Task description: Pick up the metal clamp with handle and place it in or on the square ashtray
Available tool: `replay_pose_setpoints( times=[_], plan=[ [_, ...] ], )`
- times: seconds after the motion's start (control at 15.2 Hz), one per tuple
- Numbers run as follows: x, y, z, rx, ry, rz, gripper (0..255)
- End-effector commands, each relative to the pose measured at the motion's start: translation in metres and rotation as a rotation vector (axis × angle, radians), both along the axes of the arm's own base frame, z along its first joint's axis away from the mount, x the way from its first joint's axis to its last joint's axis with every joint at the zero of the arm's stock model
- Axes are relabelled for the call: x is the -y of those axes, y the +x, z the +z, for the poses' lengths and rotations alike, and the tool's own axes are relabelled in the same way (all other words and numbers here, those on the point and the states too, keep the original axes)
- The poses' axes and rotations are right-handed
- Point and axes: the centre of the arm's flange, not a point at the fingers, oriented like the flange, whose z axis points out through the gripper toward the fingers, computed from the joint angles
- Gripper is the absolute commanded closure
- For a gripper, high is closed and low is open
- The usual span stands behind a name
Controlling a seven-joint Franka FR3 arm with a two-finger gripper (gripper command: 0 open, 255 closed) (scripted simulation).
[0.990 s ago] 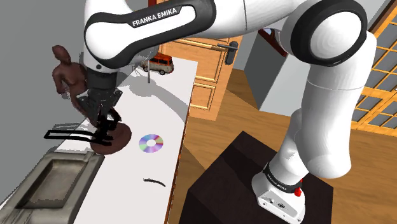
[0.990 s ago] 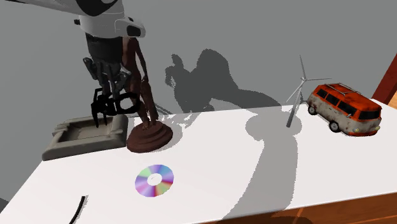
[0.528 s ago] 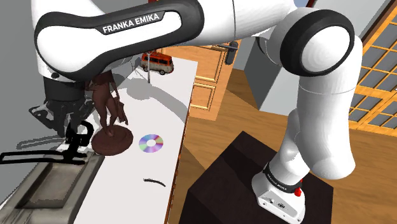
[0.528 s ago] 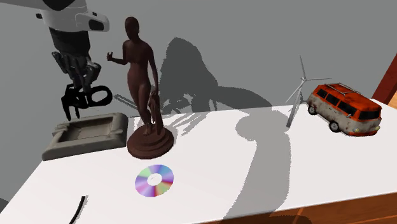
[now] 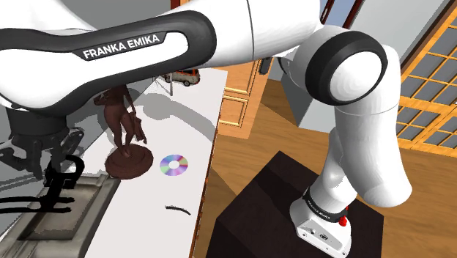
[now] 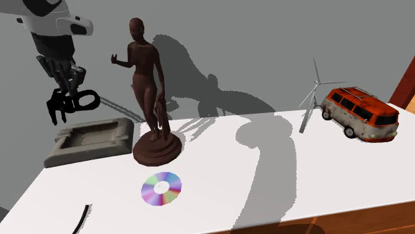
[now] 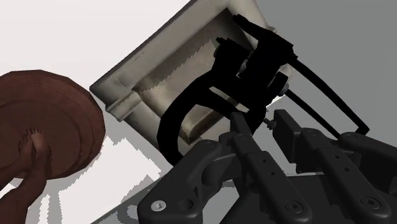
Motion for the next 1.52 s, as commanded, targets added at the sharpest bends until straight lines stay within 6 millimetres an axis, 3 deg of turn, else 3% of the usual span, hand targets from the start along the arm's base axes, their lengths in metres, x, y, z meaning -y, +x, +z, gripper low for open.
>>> replay_pose_setpoints(
  times=[0.0, 1.19, 1.45],
  plan=[
    [-0.001, 0.001, -0.009, 0.001, 0.001, 0.000, 255],
    [-0.001, 0.001, -0.106, 0.001, 0.001, 0.000, 255],
    [-0.001, 0.001, -0.106, 0.001, 0.001, 0.000, 255]
  ],
)
